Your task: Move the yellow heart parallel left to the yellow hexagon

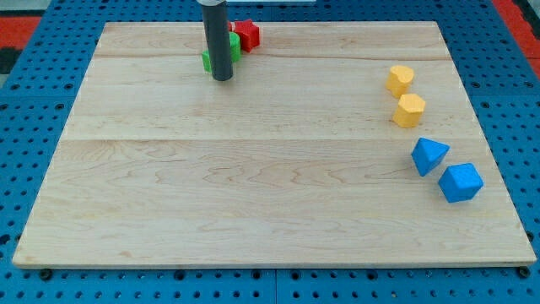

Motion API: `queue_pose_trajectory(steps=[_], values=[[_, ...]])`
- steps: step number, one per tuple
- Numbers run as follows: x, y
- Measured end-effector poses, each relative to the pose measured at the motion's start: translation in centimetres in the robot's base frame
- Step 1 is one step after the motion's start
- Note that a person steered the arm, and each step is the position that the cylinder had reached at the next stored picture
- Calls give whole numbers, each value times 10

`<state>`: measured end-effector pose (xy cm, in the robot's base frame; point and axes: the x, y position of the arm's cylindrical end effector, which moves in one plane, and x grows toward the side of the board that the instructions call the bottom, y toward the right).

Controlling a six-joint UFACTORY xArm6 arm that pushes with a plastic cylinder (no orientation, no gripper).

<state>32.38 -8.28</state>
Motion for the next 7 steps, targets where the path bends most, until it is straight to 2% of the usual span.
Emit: queue_pose_trajectory(steps=[1, 2, 3, 7], values=[[5, 22], [-10, 145], [-26, 215], [-20, 221]])
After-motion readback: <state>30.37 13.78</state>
